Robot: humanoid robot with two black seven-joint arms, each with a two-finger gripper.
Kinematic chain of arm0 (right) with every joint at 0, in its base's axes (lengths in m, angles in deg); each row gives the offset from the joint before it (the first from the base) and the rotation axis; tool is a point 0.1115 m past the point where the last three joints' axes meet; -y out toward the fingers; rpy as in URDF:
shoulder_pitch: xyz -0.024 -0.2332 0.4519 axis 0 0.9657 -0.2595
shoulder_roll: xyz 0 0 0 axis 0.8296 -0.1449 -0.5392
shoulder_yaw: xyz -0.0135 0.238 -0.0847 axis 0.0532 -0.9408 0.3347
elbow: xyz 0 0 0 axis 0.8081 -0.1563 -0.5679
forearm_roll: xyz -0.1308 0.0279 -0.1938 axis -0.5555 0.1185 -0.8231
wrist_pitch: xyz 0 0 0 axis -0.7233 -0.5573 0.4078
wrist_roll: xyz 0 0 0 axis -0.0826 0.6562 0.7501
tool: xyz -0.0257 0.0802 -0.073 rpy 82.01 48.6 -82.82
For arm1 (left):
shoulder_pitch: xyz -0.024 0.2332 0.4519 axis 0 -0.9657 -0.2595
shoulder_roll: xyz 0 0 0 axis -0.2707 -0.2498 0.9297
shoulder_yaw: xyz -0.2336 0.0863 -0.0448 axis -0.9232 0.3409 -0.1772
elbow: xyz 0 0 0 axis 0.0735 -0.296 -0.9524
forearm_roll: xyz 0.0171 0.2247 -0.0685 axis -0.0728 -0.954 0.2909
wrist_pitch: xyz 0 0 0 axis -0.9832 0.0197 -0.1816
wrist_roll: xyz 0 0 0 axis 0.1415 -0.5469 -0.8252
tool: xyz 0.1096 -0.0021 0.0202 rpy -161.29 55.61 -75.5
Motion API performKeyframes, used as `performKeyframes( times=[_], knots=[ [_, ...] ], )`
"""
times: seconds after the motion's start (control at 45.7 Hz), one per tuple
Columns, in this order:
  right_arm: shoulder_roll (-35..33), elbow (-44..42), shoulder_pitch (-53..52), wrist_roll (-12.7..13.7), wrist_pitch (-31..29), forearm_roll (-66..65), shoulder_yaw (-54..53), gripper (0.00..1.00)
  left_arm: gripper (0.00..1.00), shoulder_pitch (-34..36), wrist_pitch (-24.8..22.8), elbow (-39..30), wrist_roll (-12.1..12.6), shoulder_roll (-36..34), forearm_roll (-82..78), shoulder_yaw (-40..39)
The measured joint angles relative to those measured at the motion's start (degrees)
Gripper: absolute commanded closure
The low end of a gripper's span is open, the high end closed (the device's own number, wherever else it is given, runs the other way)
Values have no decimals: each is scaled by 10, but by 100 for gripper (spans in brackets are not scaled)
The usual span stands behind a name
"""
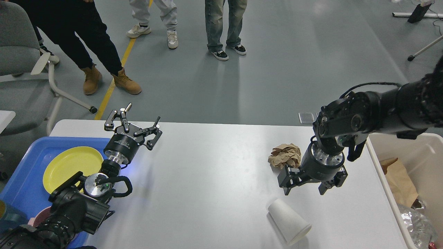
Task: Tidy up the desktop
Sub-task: 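Grasp the white paper cup with the right gripper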
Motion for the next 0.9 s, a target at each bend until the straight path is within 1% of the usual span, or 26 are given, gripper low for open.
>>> performKeyframes(
  times=[0.044, 0.109, 0.262, 0.35, 0.394, 0.437, 0.481, 0.569, 0.656, 0.7, 0.787, 0.897],
  knots=[
    [13, -2, 16, 8, 12, -5, 1, 1, 4, 0, 0, 0, 0, 0, 0, 0],
    [32, -8, 40, 12, 35, -19, 1, 1, 4, 0, 0, 0, 0, 0, 0, 0],
    [76, -13, 106, 15, 126, -61, 3, 1, 4, 0, 0, 0, 0, 0, 0, 0],
    [88, -13, 118, 15, 146, -68, 3, 1, 4, 0, 0, 0, 0, 0, 0, 0],
    [90, -13, 121, 15, 150, -72, 3, 4, 4, 0, 0, 0, 0, 0, 0, 0],
    [94, -13, 124, 15, 156, -79, 2, 12, 4, 0, 0, 0, 0, 0, 0, 0],
    [96, -13, 129, 15, 162, -88, 2, 17, 4, 0, 0, 0, 0, 0, 0, 0],
    [101, -13, 143, 15, 183, -117, 3, 18, 4, 0, 0, 0, 0, 0, 0, 0],
    [102, -13, 160, 16, 202, -142, 3, 23, 4, 0, 0, 0, 0, 0, 0, 0],
    [102, -14, 166, 17, 206, -148, 3, 24, 4, 0, 0, 0, 0, 0, 0, 0],
    [103, -16, 179, 28, 211, -154, 3, 25, 4, 0, 0, 0, 0, 0, 0, 0],
    [103, -21, 186, 34, 212, -154, 3, 30, 4, 0, 0, 0, 0, 0, 0, 0]
  ],
)
